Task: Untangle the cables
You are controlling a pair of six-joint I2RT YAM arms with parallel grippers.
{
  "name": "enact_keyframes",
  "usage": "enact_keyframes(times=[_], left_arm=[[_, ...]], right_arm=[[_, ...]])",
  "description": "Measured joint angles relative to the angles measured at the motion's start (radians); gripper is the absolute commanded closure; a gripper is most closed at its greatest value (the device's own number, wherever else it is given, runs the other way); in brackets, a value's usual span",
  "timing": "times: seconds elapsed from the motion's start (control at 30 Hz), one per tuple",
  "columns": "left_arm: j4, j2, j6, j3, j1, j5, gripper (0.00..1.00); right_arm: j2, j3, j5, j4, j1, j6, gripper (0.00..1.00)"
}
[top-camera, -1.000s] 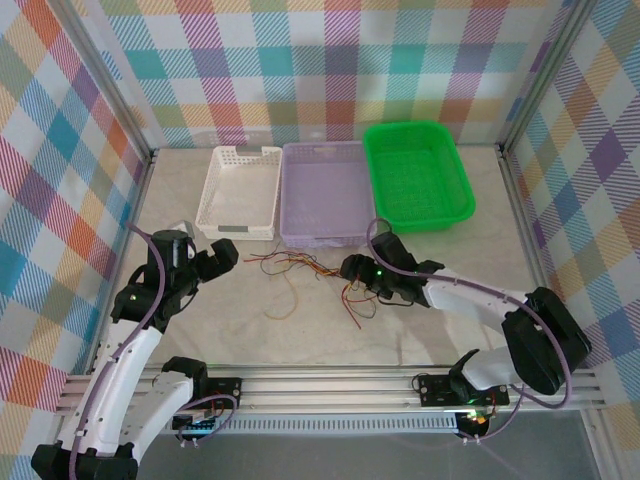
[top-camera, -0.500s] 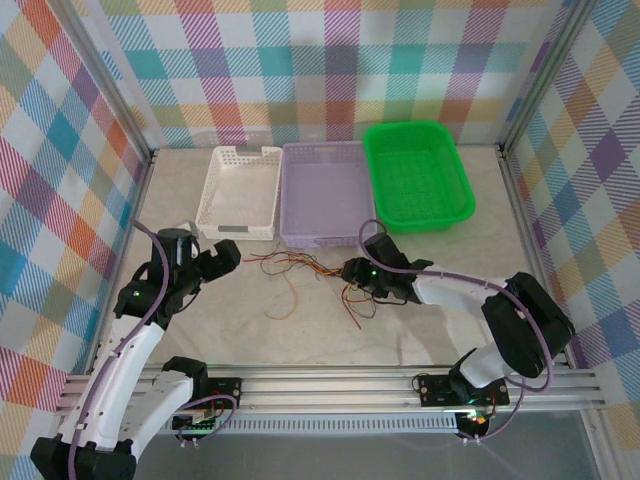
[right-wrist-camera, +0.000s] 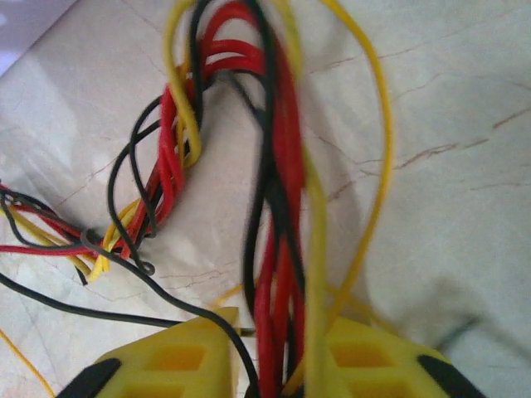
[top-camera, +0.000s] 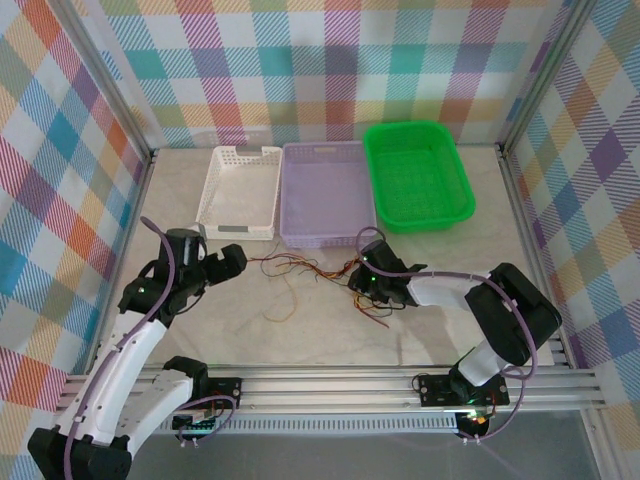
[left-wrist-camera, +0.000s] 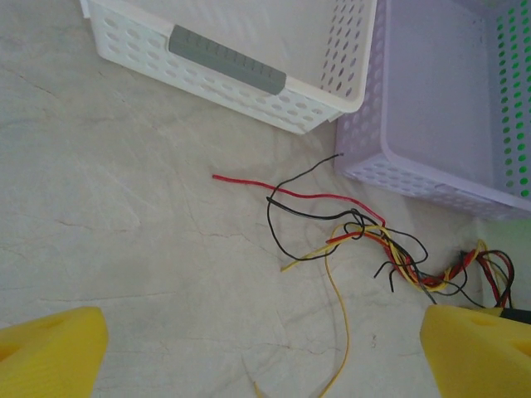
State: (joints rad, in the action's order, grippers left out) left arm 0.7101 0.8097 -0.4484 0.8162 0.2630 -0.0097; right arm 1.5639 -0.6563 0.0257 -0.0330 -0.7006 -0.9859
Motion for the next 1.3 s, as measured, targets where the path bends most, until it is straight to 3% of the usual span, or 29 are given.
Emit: enact_keyframes(times=[0.23,0.57,0.8,1.3], left_arm=[[0.008,0.008,0.001,0.000,0.026,0.011,0.04],[0.016,0.021,0.002,0.008,0.039,0.058,0.04],[-0.010,0.015,-0.008,0.019,0.045,0.119,0.04],[-0.246,-0.023,-0.061,0.037,0.051,0.286,0.01]], right_arm=[[-0.010,-0.022,0.017,0.047,0.000,0.062,1.00],[-0.183,-0.072,0.037,0.177,0.000,0.207,1.00],[-0.294,-0.131,-0.014,0.225,0.000,0.350,1.00],[-0.315,-0.346,-0.146,0.330,0.000,0.661,1.00]])
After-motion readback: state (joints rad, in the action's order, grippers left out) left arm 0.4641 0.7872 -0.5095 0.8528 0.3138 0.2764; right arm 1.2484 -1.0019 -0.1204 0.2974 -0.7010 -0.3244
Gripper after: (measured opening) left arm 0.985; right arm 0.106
